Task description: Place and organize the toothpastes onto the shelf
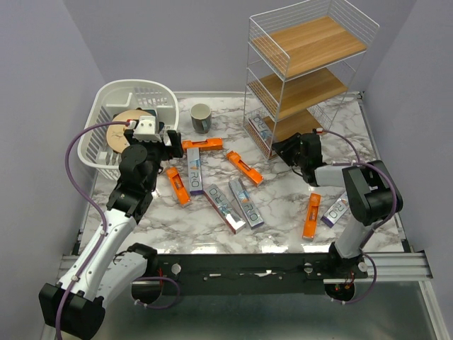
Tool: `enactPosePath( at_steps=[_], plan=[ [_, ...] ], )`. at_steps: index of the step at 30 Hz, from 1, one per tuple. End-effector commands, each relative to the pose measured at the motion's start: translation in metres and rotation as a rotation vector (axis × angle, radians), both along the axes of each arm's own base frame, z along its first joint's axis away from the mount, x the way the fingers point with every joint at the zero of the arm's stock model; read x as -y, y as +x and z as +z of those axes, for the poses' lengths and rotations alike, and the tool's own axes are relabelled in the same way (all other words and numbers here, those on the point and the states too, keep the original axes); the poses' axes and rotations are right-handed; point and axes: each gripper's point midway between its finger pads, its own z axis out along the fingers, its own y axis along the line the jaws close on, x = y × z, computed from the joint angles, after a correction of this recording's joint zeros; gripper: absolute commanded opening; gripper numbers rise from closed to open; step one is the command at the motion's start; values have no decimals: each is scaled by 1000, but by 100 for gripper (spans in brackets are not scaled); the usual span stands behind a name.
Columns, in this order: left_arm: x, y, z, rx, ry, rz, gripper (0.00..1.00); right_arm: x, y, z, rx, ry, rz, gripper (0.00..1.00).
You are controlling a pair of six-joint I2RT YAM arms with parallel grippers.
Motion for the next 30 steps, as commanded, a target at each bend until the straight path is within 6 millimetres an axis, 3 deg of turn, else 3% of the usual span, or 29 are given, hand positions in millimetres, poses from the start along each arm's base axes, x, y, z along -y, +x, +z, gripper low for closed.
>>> enactPosePath(
  at_steps=[1,7,12,14,15,16,19,21,23,24,26,28,30],
  plan=[
    [0,0,6,15,-12,-9,99,2,4,0,10,-15,5,54],
    [2,1,5,10,-15,-17,99,11,-3,13,45,-67,0,54],
    [4,3,2,-3,-25,-23,99,22,-27,17,41,-140,14,58],
    [5,4,1,-11,-26,-30,99,26,-36,28,64,-177,33,62],
    [5,5,0,-15,-30,-30,99,29,-47,19,28,-199,45,63],
    [6,5,-1,-20,-32,-33,99,31,-53,29,55,-221,57,66],
    [8,6,-1,-27,-38,-42,99,30,-80,21,39,-262,135,72],
    [7,6,0,-25,-39,-42,99,26,-98,29,59,-274,184,76],
    [7,5,1,-24,-39,-42,99,25,-119,19,37,-322,236,81],
    [7,5,1,-25,-39,-42,99,19,-129,28,72,-334,262,82],
    [6,5,0,-25,-37,-39,99,17,-149,22,69,-384,305,86],
    [6,5,1,-25,-36,-39,99,5,-165,36,147,-413,357,89],
    [5,5,2,-22,-36,-36,99,-8,-188,33,175,-422,436,90]
  ],
)
